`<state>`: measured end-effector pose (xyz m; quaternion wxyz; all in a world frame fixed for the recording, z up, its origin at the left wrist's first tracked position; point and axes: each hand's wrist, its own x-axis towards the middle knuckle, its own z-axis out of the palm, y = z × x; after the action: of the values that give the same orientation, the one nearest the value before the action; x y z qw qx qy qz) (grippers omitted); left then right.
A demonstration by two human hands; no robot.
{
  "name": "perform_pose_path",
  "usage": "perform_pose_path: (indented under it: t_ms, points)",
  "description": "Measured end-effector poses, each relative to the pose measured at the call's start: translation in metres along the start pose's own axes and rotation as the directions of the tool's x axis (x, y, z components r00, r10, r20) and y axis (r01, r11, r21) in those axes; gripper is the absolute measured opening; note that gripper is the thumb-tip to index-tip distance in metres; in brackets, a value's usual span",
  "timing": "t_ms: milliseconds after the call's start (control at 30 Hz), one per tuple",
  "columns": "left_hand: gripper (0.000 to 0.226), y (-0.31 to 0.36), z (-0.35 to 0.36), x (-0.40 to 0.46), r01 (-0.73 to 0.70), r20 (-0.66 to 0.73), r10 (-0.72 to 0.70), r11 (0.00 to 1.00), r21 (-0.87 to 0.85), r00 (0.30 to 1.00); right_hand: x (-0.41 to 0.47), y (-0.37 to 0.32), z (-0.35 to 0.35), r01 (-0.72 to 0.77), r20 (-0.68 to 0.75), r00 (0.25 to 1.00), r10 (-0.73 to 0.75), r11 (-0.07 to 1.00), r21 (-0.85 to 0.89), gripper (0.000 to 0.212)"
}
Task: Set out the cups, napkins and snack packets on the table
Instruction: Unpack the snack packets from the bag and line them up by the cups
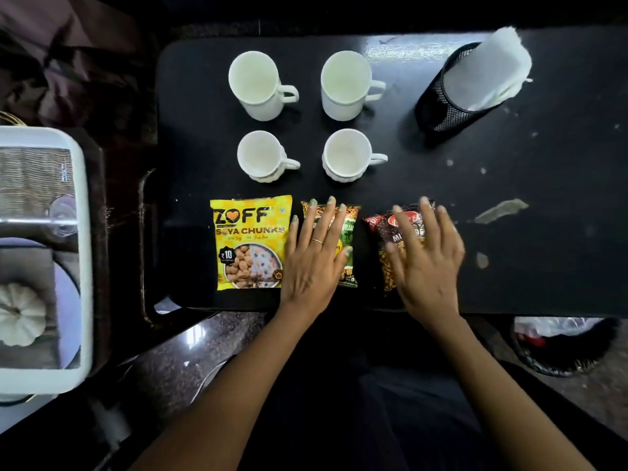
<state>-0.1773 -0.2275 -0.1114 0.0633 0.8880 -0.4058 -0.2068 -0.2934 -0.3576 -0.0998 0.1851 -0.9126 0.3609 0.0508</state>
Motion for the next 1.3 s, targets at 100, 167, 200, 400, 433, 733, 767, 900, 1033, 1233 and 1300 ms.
perform_pose_path:
  t_ms: [100, 167, 200, 400, 433, 733, 767, 900, 1033, 1233, 1300]
  points:
    - [0.062, -0.003, 0.006, 0.002, -0.007, 0.001, 0.007, 1.0, 0.03, 1.0, 0.01, -0.001, 0.015, 0.049, 0.122, 0.992, -0.037, 0.993, -0.103, 0.055]
    - [0.063, -0.002, 0.01, 0.002, 0.017, -0.013, -0.016, 0.999, 0.038, 1.0, 0.014, -0.006, 0.023, -0.036, 0.081, 0.996, 0.043, 0.996, -0.083, 0.053]
    - [0.063, -0.002, 0.012, 0.002, 0.028, -0.021, -0.027, 0.999, 0.037, 0.999, 0.015, -0.01, 0.026, -0.089, 0.056, 0.994, 0.093, 0.994, -0.067, 0.052]
    - [0.063, -0.001, 0.012, 0.003, 0.034, -0.018, -0.034, 0.999, 0.031, 0.999, 0.024, -0.037, 0.035, -0.303, 0.017, 0.953, 0.303, 0.952, 0.032, 0.052]
    - [0.063, -0.002, 0.012, 0.003, 0.027, -0.019, -0.027, 0.999, 0.021, 0.999, 0.024, -0.038, 0.033, -0.313, 0.009, 0.95, 0.313, 0.949, 0.04, 0.054]
    - [0.059, -0.047, 0.004, -0.022, 0.188, -0.147, -0.188, 0.982, -0.014, 0.971, 0.005, -0.071, 0.035, 0.22, 0.02, 0.975, -0.219, 0.963, -0.155, 0.06]
    - [0.059, -0.053, 0.004, -0.025, 0.223, -0.149, -0.222, 0.975, -0.007, 0.964, 0.003, -0.073, 0.039, 0.279, 0.062, 0.96, -0.272, 0.944, -0.175, 0.061]
    - [0.06, -0.076, 0.006, -0.031, 0.264, -0.105, -0.26, 0.964, 0.022, 0.96, 0.001, -0.079, 0.054, 0.286, 0.12, 0.956, -0.268, 0.94, -0.184, 0.062]
    - [0.06, -0.086, 0.005, -0.025, 0.217, -0.084, -0.215, 0.976, 0.024, 0.973, 0.002, -0.083, 0.06, 0.235, 0.1, 0.97, -0.22, 0.957, -0.173, 0.062]
    - [0.06, -0.086, 0.001, -0.02, 0.212, -0.086, -0.207, 0.976, 0.056, 0.975, 0.004, -0.085, 0.054, 0.263, 0.116, 0.962, -0.247, 0.953, -0.147, 0.065]
    - [0.06, -0.085, -0.001, -0.021, 0.222, -0.117, -0.215, 0.974, 0.05, 0.97, 0.009, -0.078, 0.046, 0.208, 0.04, 0.978, -0.205, 0.973, -0.097, 0.067]
